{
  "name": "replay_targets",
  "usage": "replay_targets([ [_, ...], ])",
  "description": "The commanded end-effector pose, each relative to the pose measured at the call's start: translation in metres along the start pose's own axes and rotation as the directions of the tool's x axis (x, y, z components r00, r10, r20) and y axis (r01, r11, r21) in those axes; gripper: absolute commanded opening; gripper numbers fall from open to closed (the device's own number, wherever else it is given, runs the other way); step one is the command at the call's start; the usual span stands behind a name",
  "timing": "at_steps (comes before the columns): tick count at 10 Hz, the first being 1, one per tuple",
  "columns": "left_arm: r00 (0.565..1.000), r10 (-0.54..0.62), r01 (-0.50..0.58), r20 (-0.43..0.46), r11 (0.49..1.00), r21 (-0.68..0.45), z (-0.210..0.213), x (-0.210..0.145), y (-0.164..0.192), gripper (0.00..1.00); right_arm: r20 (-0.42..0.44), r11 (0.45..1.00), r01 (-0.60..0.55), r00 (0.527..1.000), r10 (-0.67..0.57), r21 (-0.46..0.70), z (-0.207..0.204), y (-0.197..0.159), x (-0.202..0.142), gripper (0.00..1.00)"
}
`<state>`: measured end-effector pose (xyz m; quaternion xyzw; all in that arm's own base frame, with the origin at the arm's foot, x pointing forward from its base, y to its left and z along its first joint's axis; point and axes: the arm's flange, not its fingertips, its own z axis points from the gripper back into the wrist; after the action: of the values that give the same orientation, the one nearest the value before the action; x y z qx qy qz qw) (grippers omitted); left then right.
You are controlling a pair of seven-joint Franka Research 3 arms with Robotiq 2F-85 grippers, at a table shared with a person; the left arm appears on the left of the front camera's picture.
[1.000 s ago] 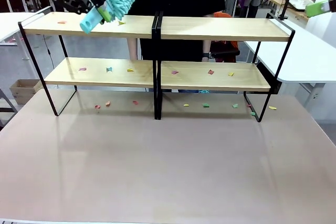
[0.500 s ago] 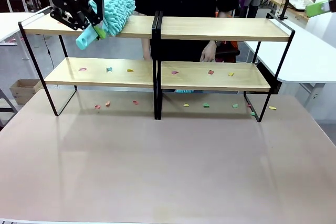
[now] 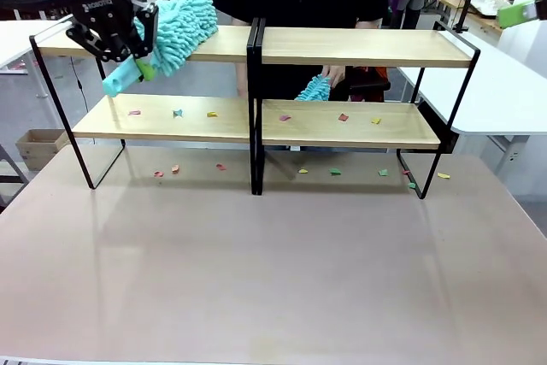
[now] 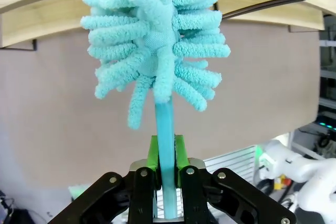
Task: Clean the shelves.
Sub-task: Clean a randomly selected level of the Shelf with the Duster.
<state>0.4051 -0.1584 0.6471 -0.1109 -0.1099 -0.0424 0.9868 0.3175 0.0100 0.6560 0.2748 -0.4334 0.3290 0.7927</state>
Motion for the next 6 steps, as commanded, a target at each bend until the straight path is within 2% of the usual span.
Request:
replay_targets([
  [1, 1.0, 0.011, -0.011, 0.002, 0.998, 0.054, 0.008, 0.004, 0.01, 0.13, 0.007, 1.0, -0.001, 1.0, 0.001, 0.004, 0.0, 0.0, 0.001, 1.0],
  [4, 0.998, 0.06, -0.062, 0.016, 0.988, 0.139, 0.019, 0.011, 0.043, 0.13, 0.007, 1.0, -0.001, 1.0, 0.001, 0.004, 0.0, 0.0, 0.001, 1.0],
  [6, 0.999, 0.039, -0.041, 0.014, 0.977, 0.207, 0.016, 0.011, 0.074, 0.13, 0.007, 1.0, -0.001, 1.0, 0.001, 0.004, 0.0, 0.0, 0.001, 1.0],
])
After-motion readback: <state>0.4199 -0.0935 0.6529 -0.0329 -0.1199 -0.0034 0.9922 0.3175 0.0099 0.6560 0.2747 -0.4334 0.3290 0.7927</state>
